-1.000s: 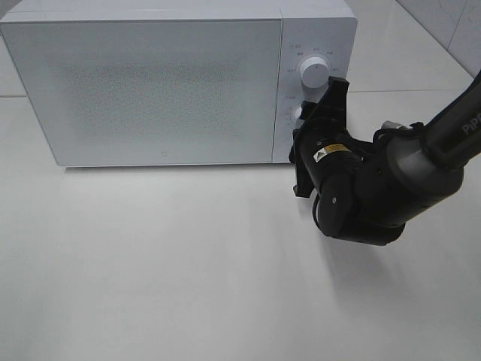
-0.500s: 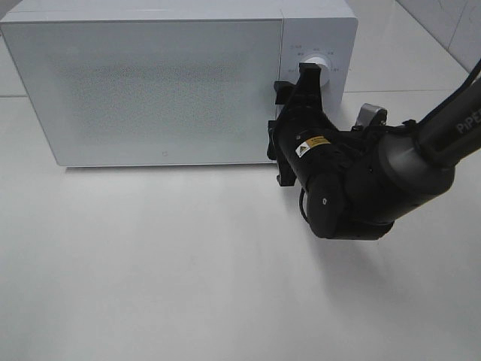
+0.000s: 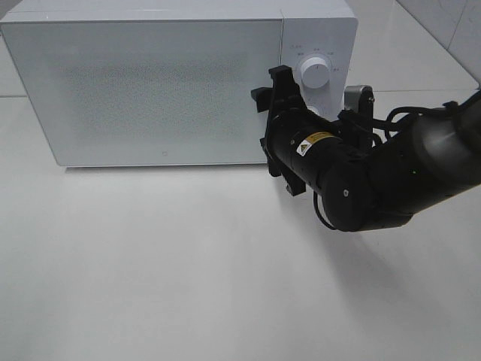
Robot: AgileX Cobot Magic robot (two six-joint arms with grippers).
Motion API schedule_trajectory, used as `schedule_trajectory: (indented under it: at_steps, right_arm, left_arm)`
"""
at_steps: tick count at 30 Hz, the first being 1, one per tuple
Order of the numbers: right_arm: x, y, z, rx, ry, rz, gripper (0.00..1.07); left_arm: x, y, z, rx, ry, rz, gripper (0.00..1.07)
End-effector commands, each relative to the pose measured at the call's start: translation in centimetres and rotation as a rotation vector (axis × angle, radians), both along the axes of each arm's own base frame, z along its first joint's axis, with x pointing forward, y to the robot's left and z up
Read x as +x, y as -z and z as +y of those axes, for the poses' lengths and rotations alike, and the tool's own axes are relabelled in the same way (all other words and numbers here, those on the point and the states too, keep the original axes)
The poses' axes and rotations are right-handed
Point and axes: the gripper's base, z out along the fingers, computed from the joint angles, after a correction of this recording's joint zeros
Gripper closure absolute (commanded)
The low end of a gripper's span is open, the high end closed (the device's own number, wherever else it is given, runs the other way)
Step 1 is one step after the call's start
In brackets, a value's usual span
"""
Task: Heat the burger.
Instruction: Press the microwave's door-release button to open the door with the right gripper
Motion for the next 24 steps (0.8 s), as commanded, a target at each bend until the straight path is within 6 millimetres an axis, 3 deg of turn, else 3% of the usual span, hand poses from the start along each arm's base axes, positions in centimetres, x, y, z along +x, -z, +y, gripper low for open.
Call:
schedule_trajectory:
  at_steps: [1,13,19,24]
  right_arm:
    - [-0.7,-0.6,-0.2,-0.122,-0.081,-0.002,0.37]
    - [-3.3,-3.1,-0.7,-0.649,-0.447,-0.017,0.38]
    - [-4.2,-4.3,-1.0,-0.816,-0.586,-0.036,0.37]
    - [-5.0,-5.2,-2.8,-0.943,-0.72,0.038,0.37]
  left_arm:
    - [-0.2,0.0,0.0,-0.003,-0.005,-0.021,0.09]
    - [-0.2,0.0,0.0,-0.003,-0.005,-0.021,0.09]
    - [-0.2,0.0,0.0,-0.003,-0.005,-0.021,0.09]
    - [-0.2,0.0,0.0,-0.003,-0.005,-0.021,0.09]
